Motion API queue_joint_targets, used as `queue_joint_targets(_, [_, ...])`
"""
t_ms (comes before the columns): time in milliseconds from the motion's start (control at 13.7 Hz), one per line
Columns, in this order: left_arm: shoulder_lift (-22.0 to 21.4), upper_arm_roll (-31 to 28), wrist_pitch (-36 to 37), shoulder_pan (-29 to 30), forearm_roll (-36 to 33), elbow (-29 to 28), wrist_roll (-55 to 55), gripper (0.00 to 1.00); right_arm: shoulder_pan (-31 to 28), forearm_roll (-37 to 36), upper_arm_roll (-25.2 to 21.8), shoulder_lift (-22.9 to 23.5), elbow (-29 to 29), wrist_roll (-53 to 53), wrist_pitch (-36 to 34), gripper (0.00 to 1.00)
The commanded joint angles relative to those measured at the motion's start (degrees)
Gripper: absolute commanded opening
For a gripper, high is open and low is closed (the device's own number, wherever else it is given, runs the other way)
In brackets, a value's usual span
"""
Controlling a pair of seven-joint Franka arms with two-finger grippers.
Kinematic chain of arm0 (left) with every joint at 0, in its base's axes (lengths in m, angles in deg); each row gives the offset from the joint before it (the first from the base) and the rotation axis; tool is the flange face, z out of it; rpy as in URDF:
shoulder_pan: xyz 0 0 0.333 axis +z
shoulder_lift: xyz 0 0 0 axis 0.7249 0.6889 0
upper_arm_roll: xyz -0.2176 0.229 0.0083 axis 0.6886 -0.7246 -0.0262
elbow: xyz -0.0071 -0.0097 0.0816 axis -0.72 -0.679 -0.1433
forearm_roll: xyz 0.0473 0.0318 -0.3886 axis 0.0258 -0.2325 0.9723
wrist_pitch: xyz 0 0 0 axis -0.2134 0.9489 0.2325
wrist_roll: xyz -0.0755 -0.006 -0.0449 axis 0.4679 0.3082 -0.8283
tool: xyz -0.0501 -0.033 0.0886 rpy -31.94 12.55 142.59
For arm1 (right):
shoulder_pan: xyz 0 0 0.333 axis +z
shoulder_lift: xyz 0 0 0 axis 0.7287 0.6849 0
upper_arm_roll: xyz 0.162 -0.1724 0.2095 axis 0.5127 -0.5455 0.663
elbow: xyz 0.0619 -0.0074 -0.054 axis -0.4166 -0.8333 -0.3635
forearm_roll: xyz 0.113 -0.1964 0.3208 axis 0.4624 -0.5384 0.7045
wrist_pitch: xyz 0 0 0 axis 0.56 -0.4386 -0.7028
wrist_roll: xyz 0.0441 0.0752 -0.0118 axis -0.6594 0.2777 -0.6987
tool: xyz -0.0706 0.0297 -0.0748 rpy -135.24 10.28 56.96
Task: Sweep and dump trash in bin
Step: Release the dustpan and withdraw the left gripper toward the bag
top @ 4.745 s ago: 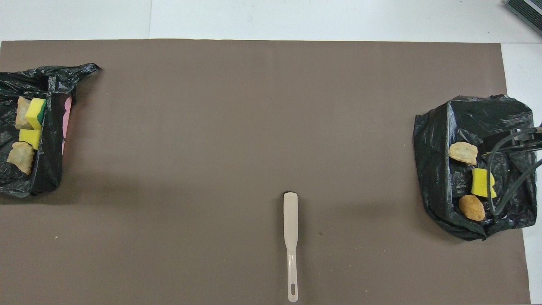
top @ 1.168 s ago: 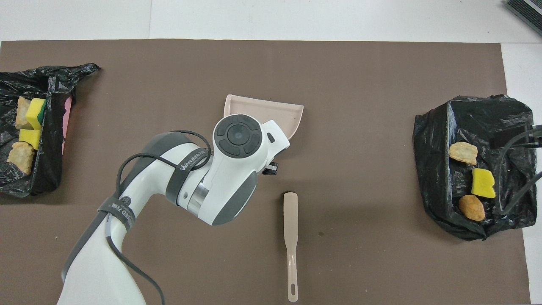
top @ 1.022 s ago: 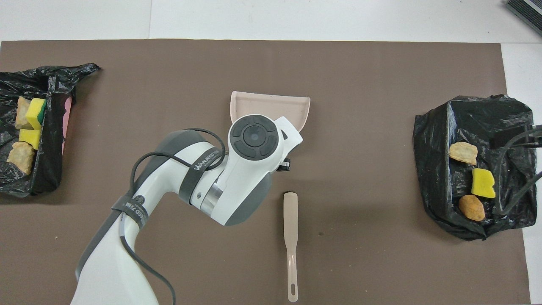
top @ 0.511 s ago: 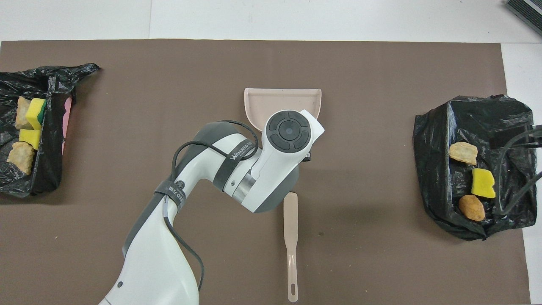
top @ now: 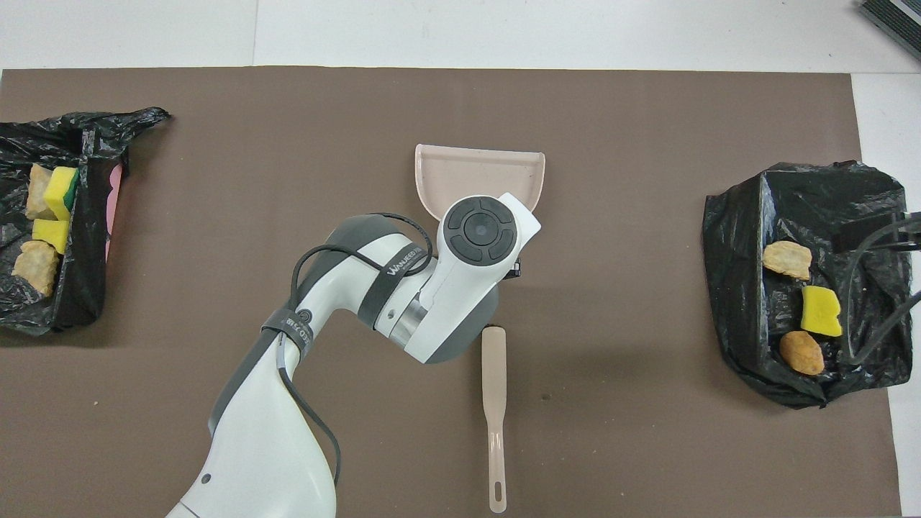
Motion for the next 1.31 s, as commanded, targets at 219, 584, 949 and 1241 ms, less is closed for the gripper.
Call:
queue_joint_targets(219, [-7.32,-0.87,5.75,4.24,0.76,-2.6,-0.6,1.0,0.79,0.17,1.19,-0.7,-0.59,-1.45,-0.08,1.0])
queue_joint_targets(584, [-9.96,-1.92,7.78,10.47,-0.03,-1.55,-5.06,1.0,0.71,0.18,1.1,-0.7,-0.59,-1.36,-0.08,1.0])
queue_joint_targets(949, [-14.79,-2.1,11.81,20.32,0.5,-0.59,-18.25,1.0,0.71,0.18,1.1,-0.7,-0.59,-1.36,-0.08,1.0])
queue_joint_targets(1241, [-16.29,-2.36,16.73,27.26,0.67,1.96,-27.82,1.0,0.71,0.18,1.1,-0.7,-0.59,-1.36,-0.08,1.0])
